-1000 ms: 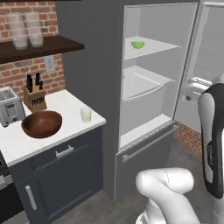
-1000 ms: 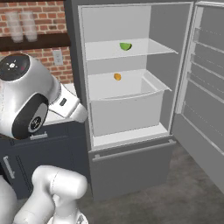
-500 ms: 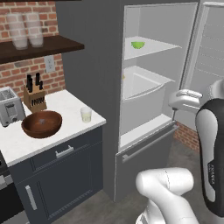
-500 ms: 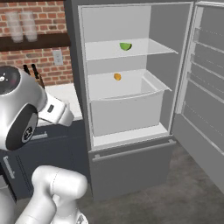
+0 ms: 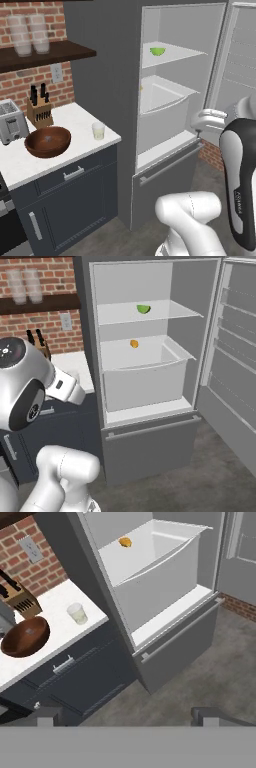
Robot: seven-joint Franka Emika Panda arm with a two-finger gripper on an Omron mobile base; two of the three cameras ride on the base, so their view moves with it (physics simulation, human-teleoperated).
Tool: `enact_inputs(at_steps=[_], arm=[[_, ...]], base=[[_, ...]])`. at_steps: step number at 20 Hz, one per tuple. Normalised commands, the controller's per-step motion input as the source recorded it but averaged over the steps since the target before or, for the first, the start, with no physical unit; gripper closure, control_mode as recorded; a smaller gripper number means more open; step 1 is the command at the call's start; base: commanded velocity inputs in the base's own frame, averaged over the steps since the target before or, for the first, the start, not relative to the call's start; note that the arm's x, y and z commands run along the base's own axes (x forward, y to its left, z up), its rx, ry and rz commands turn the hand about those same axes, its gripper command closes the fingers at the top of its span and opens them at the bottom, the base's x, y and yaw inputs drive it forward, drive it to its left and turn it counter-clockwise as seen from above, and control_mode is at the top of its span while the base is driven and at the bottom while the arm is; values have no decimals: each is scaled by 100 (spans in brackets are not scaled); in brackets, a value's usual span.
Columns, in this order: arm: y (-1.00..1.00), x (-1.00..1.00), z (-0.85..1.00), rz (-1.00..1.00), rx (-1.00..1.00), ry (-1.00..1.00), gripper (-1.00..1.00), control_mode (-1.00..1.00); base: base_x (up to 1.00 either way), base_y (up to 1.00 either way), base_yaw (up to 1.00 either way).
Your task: Grab a lemon wedge from the fridge and one ice cube from the ice bowl, and put them in the glass of lemonade.
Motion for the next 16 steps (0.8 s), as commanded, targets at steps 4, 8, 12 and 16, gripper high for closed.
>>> enact_inputs(at_steps=[4,8,12,16], arm=[[0,0,0,0,0,0,-100,-100],[0,0,0,0,0,0,-100,-100],[0,0,0,0,0,0,-100,-100],[0,0,0,0,0,0,-100,-100]], base=[[0,0,0],[0,0,0],[0,0,0],[0,0,0]])
